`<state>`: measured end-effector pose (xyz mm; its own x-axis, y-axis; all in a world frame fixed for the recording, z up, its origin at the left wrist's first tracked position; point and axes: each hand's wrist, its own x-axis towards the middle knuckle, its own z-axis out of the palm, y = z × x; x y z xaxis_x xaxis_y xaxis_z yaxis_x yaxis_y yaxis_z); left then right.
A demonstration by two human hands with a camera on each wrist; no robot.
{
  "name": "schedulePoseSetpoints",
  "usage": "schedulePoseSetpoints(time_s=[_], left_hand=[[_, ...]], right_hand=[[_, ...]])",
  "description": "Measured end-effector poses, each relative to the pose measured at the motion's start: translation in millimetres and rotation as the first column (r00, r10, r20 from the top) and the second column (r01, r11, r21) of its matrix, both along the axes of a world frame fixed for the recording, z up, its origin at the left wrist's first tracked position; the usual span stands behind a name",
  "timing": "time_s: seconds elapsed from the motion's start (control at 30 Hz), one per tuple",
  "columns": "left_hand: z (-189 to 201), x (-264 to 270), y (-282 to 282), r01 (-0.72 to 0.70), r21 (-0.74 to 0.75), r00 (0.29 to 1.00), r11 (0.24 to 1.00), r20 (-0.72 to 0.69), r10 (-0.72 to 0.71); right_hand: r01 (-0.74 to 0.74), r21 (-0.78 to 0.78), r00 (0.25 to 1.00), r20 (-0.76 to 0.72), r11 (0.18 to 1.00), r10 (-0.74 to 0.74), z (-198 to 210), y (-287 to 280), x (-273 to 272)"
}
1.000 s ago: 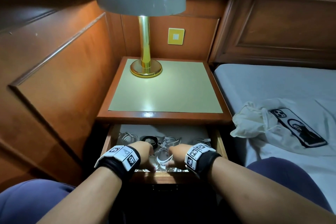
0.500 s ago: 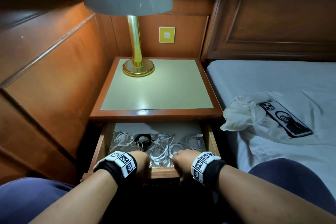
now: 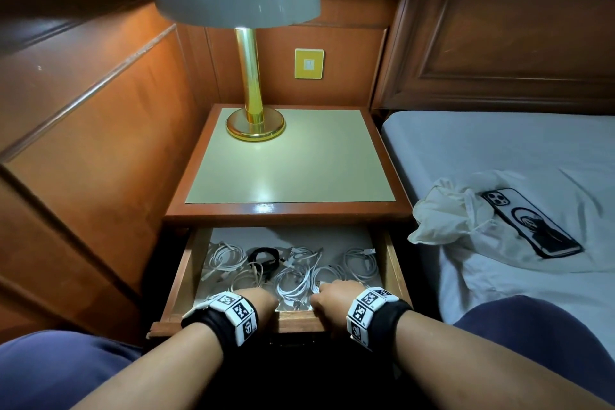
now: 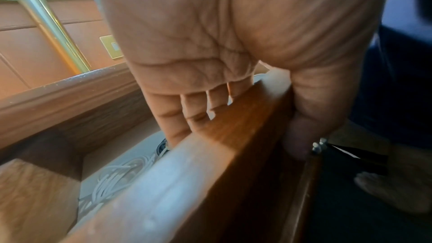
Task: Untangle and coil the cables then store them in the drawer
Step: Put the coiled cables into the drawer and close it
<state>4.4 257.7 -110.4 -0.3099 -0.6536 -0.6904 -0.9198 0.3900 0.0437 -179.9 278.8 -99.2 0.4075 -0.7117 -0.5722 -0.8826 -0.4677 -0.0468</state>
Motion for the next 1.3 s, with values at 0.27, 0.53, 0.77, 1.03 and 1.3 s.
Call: schedulePoseSetpoints(time_s=[0.27,0.53,0.77,1.03,1.3], left_hand=[[4.4,3.9,-7.8,0.054,-0.062,0.999,0.997,0.000,-0.054],[9.3,9.1,-13.6,0.045,-0.176,0.999,0.983,-0.018,-0.049],[12.5,21.9,-22.1,-0.088,-0.419,0.996,0.904,-0.055,0.071],[18.2,23.3,-29.5,0.008,-0.449,0.999,0.894,0.043,0.013],[16.0,26.1,-44.3,-0.053,-0.471,0.998,0.881,0.012,0.066]], right_hand=[[-0.047,-0.113,0.999,-0.023,0.992,0.045,9.2,-2.9,-2.2],[0.045,-0.244,0.999,-0.012,0.969,-0.050,3.3,-14.0,-11.9],[0.152,-0.291,0.988,0.035,0.944,-0.149,6.1,-23.7,-11.4],[0.317,-0.222,0.946,0.008,0.922,-0.323,2.2,-40.4,-15.0],[0.353,-0.256,0.934,0.035,0.900,-0.356,8.0,-52.0,-12.7]])
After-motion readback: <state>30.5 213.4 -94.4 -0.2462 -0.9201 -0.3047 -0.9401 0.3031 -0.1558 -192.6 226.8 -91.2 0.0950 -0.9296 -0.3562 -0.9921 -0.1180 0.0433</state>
